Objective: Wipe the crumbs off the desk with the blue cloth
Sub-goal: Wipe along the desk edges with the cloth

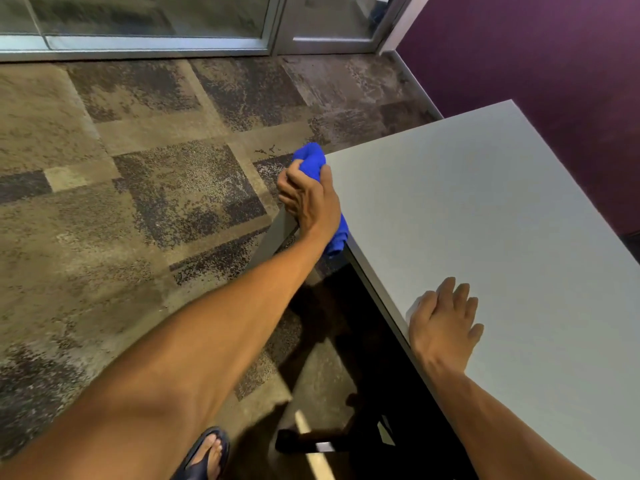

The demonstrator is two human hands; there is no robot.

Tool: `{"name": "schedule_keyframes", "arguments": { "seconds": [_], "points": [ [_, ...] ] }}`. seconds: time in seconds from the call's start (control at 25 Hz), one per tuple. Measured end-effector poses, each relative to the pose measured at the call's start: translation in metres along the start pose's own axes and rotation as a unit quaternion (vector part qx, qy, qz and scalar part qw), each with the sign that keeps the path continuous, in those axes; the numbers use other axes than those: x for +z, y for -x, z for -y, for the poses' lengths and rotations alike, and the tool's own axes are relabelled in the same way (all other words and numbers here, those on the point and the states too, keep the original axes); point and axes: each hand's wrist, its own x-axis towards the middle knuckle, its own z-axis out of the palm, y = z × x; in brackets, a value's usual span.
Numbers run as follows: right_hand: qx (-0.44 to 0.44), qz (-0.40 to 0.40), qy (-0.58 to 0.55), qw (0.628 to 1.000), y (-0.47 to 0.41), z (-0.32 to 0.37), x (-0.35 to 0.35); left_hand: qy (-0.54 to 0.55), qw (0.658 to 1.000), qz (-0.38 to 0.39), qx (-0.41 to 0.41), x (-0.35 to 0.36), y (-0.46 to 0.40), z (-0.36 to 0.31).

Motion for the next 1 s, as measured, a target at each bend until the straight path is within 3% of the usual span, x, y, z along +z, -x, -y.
{"name": "schedule_keyframes", "arguments": {
  "seconds": [0.24, 0.36, 0.44, 0.6, 0.8, 1.0],
  "points": [
    [-0.004, -0.001, 0.015, 1.000, 0.000, -0.001, 0.003, 0.061, 0.993, -0.029, -0.102, -0.007, -0.057, -0.020],
    [0.002, 0.003, 0.008, 1.000, 0.001, -0.002, 0.004, 0.224, 0.940, -0.049, -0.254, -0.028, -0.081, -0.014],
    [0.004, -0.002, 0.006, 1.000, -0.002, -0.004, 0.007, 0.297, 0.903, -0.068, -0.305, -0.053, -0.080, -0.005],
    [0.010, 0.005, -0.001, 1.000, -0.006, -0.009, 0.014, 0.397, 0.868, 0.003, -0.297, -0.110, -0.037, -0.004],
    [0.028, 0.011, -0.013, 0.999, -0.005, -0.006, 0.014, 0.393, 0.856, 0.083, -0.325, -0.176, 0.016, -0.031],
    [0.034, 0.084, -0.021, 0.996, -0.007, -0.006, 0.008, 0.388, 0.850, 0.139, -0.329, -0.216, 0.036, -0.059]
  ]
}}
